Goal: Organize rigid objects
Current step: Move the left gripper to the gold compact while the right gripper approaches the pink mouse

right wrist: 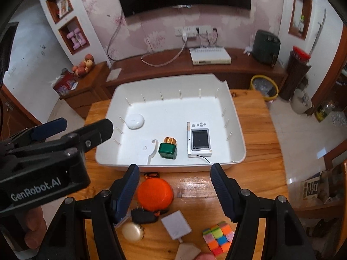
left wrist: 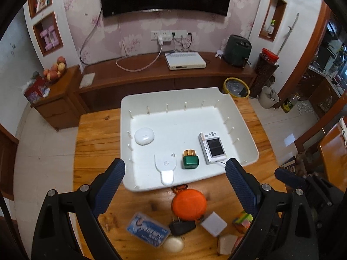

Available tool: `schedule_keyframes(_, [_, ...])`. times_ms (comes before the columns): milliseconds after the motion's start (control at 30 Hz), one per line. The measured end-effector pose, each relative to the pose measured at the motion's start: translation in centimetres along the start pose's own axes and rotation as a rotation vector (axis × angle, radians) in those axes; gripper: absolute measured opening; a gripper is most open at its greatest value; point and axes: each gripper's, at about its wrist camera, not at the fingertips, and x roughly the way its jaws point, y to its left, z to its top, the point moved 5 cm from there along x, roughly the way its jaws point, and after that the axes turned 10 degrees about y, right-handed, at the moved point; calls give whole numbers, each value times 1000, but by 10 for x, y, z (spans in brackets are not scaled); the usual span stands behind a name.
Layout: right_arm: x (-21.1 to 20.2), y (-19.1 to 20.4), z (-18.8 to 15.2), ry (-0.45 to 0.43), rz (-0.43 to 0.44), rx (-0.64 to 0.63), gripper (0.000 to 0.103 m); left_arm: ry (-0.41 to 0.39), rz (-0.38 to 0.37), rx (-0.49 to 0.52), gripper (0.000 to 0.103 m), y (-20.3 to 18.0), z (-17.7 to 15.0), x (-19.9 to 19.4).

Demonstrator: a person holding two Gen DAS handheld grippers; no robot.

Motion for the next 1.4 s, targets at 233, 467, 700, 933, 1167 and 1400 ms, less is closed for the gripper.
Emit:
schedule_keyframes(233, [-45, 2, -31, -64, 16, -50, 69, -64, 48, 1, 95, -13, -29, -46])
schedule_keyframes(467, [-68, -3, -67, -104, 11, -111, 69, -65, 79, -6, 95, -25, -67, -61])
schedule_keyframes(700, [-63, -19, -103, -83, 2, -119, 69, -48, 26, -14, 95, -23, -105, -55])
schedule_keyframes(933, [-38, -47, -142, -32, -12, -73, 69, 28, 7, -26, 95, -12, -142, -28])
schedule_keyframes(1167, [1, -66, -179, 18, -41, -58, 69, 131, -6, -13, 95, -16, -178, 14])
schedule_keyframes(1400, [47, -71, -209, 71, -22, -42, 69, 186, -24, -79, 94, -12, -194, 54])
